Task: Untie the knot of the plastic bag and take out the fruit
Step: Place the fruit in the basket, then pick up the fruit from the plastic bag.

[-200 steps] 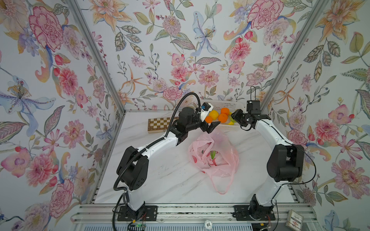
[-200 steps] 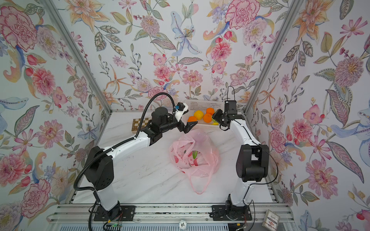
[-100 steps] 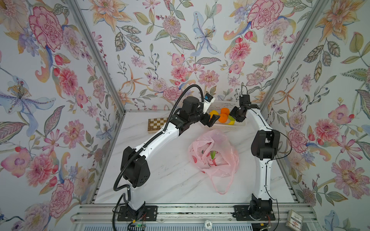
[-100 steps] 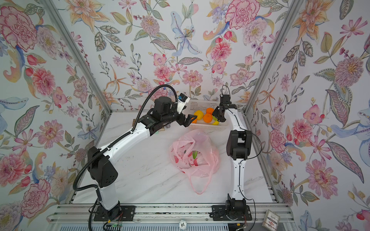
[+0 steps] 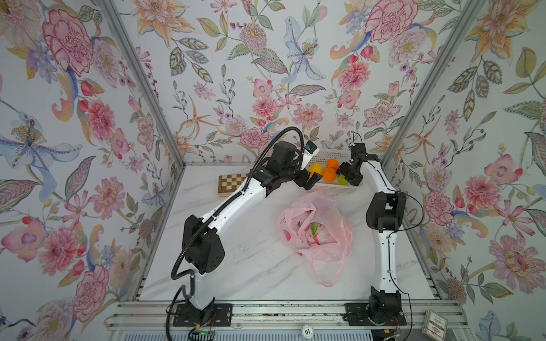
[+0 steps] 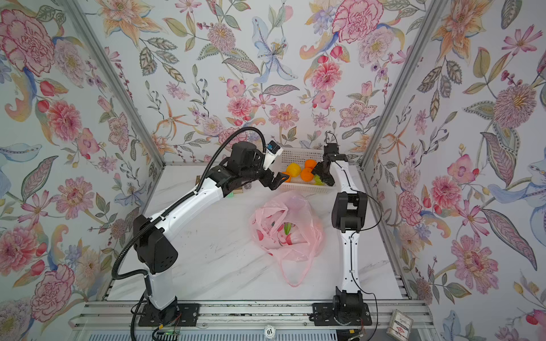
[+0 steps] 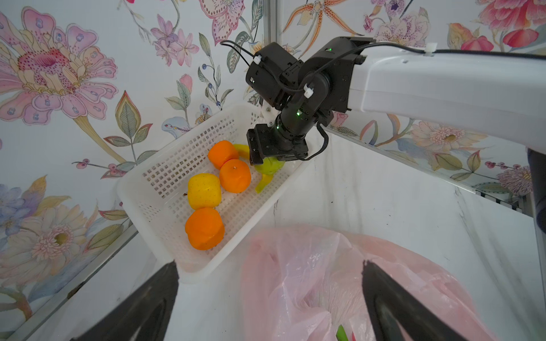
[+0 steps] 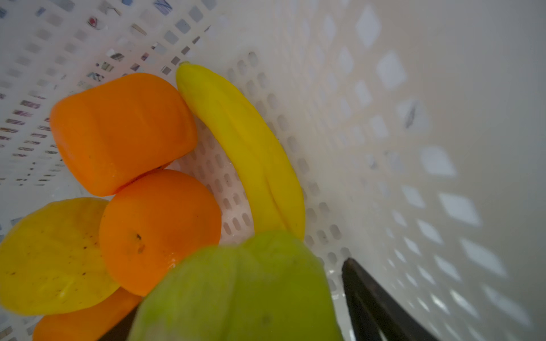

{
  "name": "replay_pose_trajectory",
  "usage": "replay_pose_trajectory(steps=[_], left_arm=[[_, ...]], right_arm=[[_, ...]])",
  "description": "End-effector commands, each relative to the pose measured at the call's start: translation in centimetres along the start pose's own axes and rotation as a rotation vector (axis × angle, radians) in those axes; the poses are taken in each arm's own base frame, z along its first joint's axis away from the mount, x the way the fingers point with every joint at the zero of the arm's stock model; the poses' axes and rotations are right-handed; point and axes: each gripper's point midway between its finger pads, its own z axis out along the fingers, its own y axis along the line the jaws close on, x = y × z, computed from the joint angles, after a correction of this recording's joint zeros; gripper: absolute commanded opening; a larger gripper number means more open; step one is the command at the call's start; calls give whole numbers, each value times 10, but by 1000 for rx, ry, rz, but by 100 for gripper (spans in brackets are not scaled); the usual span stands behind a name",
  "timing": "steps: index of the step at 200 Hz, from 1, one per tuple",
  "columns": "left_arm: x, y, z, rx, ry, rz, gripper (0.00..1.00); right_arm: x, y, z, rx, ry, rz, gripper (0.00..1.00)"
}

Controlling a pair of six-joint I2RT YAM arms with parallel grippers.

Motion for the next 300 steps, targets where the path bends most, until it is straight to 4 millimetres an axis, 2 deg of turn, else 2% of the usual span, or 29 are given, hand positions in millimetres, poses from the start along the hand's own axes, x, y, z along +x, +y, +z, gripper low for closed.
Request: replay_pose_trajectory(steps=[1, 28, 43, 65, 77, 111, 155, 190, 212, 228, 249, 281, 300], left_arm=[[-3, -10, -10, 53, 16, 76, 99], [-14, -17, -15, 77, -3, 79, 99], [-16, -19, -18, 70, -4, 82, 99], [-13, -29, -20, 60, 6, 83, 99], [-9, -39, -20, 64, 16, 82, 99], [6, -68, -21, 57, 30, 75, 92], [32, -96, -21, 0, 5, -64, 84], [48, -121, -16, -4, 12, -185, 80], [56, -134, -13, -11, 7, -224, 79], [64, -139, -11, -16, 19, -229, 79], [78, -144, -5, -11, 63, -244, 78], [81, -147, -4, -37, 58, -244, 78], [81, -153, -3, -33, 50, -244, 78]], right_arm=[[-15, -4, -51, 24, -60, 23, 85], [-29, -7, -95, 34, -129, 28, 94], [-34, -9, -122, 21, -155, 24, 95], [-35, -5, -165, -18, -185, -15, 96], [-28, -4, -187, -43, -188, -37, 96], [10, -6, -236, -110, -168, -129, 97], [97, -14, -268, -196, -101, -248, 97], [175, -42, -269, -208, -39, -264, 97], [220, -60, -260, -217, 20, -280, 99], [243, -73, -248, -182, 58, -312, 99], [255, -94, -229, -102, 82, -329, 99], [266, -104, -192, -40, 130, -351, 99], [265, -110, -175, 13, 134, -346, 90]])
